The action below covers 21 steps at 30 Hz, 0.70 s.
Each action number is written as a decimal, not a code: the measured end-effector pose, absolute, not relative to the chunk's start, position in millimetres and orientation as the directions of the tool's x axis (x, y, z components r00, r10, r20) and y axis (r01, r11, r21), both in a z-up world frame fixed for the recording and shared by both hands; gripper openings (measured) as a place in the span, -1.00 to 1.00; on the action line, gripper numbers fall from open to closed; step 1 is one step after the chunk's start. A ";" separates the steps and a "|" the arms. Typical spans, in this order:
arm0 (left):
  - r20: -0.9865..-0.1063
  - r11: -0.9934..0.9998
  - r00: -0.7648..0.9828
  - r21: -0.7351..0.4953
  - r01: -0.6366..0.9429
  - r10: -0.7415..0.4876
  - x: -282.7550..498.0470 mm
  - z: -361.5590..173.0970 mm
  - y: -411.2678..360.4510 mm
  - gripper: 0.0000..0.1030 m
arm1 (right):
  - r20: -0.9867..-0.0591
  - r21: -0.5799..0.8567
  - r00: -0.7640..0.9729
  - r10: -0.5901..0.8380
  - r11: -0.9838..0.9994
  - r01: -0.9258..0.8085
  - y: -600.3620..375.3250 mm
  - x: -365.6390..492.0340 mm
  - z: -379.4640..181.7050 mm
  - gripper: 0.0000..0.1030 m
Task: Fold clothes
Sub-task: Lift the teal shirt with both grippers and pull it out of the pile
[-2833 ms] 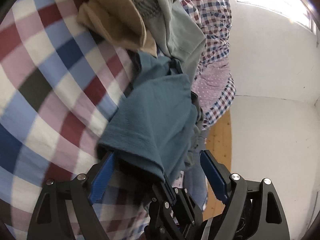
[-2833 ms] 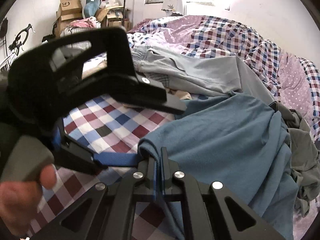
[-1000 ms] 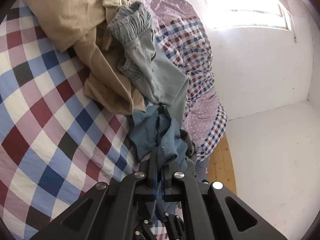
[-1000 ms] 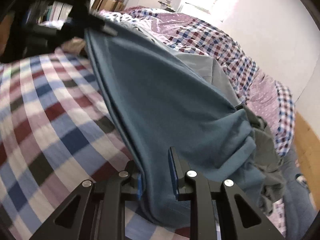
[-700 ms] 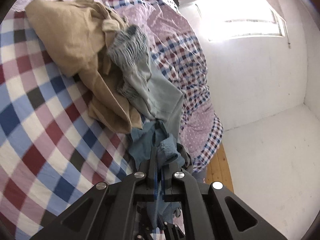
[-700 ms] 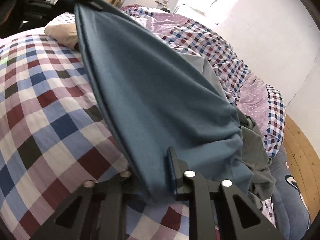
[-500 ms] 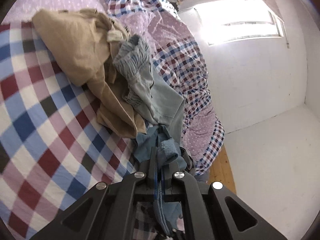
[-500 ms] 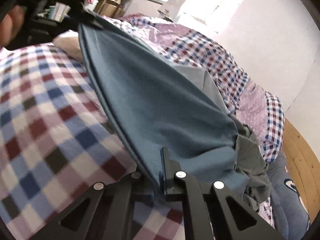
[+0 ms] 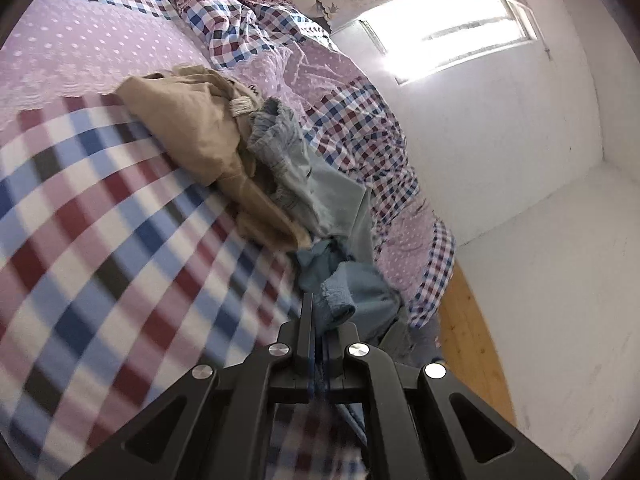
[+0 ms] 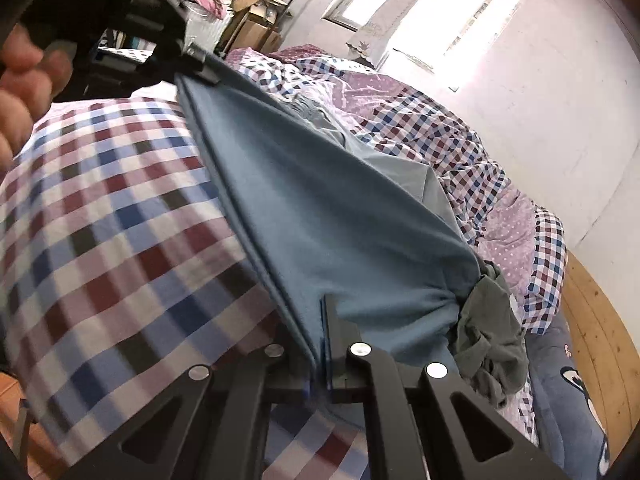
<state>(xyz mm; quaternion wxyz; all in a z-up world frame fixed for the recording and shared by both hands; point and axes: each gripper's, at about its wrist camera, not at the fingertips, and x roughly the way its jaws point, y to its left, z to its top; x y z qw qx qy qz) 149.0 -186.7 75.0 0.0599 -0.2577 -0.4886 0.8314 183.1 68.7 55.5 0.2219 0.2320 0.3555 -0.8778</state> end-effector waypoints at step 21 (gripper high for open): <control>-0.522 -0.623 -0.822 -0.727 0.288 0.229 226.2 52.6 -216.5 -1.00 | -0.632 -0.091 -0.707 -0.315 -0.877 0.473 196.0 208.2 58.4 -0.22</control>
